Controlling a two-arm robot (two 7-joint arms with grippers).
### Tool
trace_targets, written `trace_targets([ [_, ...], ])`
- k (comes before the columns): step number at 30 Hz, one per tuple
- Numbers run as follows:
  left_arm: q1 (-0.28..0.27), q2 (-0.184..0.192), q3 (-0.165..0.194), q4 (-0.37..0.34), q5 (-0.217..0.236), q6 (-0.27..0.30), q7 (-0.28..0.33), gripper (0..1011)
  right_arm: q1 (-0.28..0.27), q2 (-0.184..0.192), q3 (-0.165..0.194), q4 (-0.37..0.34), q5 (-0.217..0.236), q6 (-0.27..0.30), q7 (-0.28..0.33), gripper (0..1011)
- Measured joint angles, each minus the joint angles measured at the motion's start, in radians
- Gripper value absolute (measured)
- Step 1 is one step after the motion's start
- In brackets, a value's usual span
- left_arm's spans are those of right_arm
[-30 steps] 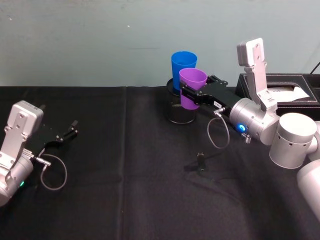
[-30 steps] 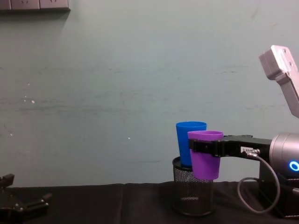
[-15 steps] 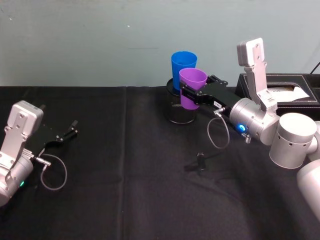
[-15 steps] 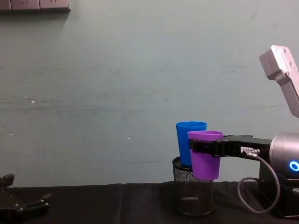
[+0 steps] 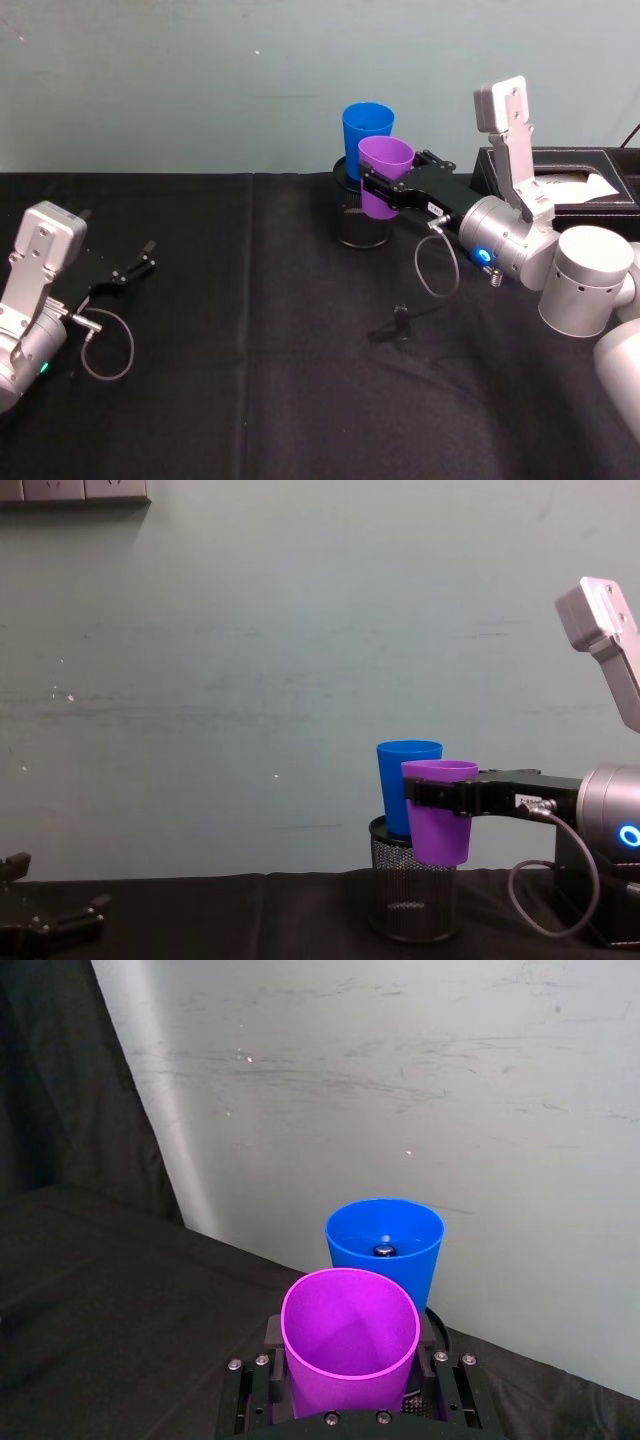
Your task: Pick up one cup with a gripper and tap it against the other cup.
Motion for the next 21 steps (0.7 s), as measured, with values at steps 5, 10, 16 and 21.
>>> trace_targets([
  [5,0.0,0.0,0.0,0.0,0.0,0.0,0.0,1000,0.0,0.0,0.0,0.0,0.0,0.0,0.0,726],
  [10,0.0,0.0,0.0,0.0,0.0,0.0,0.0,1000,0.0,0.0,0.0,0.0,0.0,0.0,0.0,726],
  [16,0.0,0.0,0.0,0.0,0.0,0.0,0.0,1000,0.0,0.0,0.0,0.0,0.0,0.0,0.0,726],
  [21,0.0,0.0,0.0,0.0,0.0,0.0,0.0,1000,0.0,0.0,0.0,0.0,0.0,0.0,0.0,726],
])
